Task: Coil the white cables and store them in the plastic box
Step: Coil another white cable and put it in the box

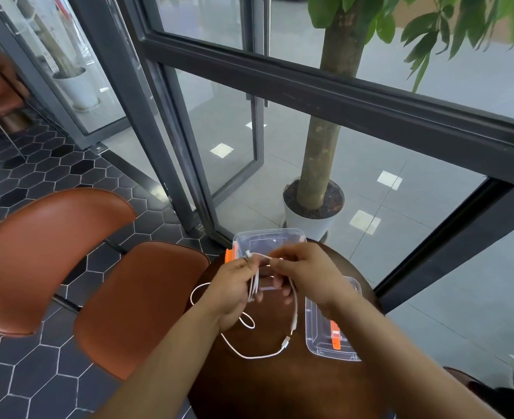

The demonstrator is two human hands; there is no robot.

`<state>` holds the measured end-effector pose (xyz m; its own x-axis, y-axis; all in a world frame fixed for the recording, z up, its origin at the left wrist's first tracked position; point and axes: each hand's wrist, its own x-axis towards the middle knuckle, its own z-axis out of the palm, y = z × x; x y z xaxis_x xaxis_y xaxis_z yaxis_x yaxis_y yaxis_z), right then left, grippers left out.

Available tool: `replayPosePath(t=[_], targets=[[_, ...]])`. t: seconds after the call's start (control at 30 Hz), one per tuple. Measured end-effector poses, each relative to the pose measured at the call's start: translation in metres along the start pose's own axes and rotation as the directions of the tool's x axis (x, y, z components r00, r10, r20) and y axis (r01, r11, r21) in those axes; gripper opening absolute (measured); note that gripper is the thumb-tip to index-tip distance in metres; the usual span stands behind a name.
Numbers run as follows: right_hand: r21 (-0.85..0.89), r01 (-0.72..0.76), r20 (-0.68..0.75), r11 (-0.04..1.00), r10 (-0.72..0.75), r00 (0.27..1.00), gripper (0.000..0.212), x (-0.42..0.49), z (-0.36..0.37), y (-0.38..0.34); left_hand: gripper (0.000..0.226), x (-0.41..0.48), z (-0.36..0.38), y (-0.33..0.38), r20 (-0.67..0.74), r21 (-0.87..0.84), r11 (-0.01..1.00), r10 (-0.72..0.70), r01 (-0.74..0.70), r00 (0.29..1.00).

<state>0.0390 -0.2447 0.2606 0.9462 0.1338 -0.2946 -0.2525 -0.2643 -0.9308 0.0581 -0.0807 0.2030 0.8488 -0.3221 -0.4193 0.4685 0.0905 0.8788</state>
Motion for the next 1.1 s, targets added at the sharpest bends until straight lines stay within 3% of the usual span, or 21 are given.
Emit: replayPosePath(t=[0.1,0.23,0.33,0.47,0.53,0.6,0.67,0.8,0.97,1.1], targets=[[0.023,-0.023,-0.073,0.999,0.025,0.997,0.01,-0.007,0.012,0.01,0.046,0.006,0.003,-0.002,-0.02,-0.194,0.981,-0.009,0.005,1.0],[-0.383,0.033,-0.19,0.923,-0.114,0.975,0.006,-0.008,0.025,0.03,0.038,0.006,0.01,0.004,0.034,-0.506,0.861,-0.044,0.055,0.998],[-0.451,0.012,-0.283,0.892,-0.156,0.946,0.008,-0.01,0.03,0.039,0.032,0.006,0.019,0.006,0.025,-0.583,0.81,-0.056,0.06,0.998],[-0.234,-0.037,-0.333,0.971,-0.045,0.942,0.014,-0.017,0.036,0.049,0.028,0.006,0.029,0.012,-0.057,-0.665,0.747,-0.034,-0.013,0.998],[-0.003,-0.084,-0.317,0.996,0.079,0.945,0.023,-0.018,0.04,0.052,0.027,0.008,0.029,0.016,-0.083,-0.676,0.734,0.013,-0.066,0.996],[0.4,-0.145,-0.229,0.905,0.252,0.94,0.033,-0.019,0.042,0.051,0.026,0.009,0.03,0.019,-0.058,-0.669,0.738,0.066,-0.088,0.996],[0.651,-0.181,-0.099,0.737,0.319,0.942,0.039,-0.019,0.04,0.047,0.028,0.008,0.03,0.017,0.017,-0.665,0.744,0.109,-0.07,0.994],[0.72,-0.225,0.015,0.657,0.31,0.951,0.047,-0.015,0.038,0.049,0.021,0.006,0.027,0.013,0.168,-0.665,0.747,0.17,-0.015,0.971],[0.793,-0.137,0.01,0.593,0.213,0.977,0.022,-0.009,0.026,0.054,0.02,0.003,0.023,0.006,0.25,-0.629,0.777,0.167,0.029,0.954],[0.807,-0.145,0.043,0.572,0.188,0.981,0.02,-0.004,0.019,0.057,0.022,0.005,0.023,0.008,0.32,-0.609,0.79,0.172,0.064,0.932]])
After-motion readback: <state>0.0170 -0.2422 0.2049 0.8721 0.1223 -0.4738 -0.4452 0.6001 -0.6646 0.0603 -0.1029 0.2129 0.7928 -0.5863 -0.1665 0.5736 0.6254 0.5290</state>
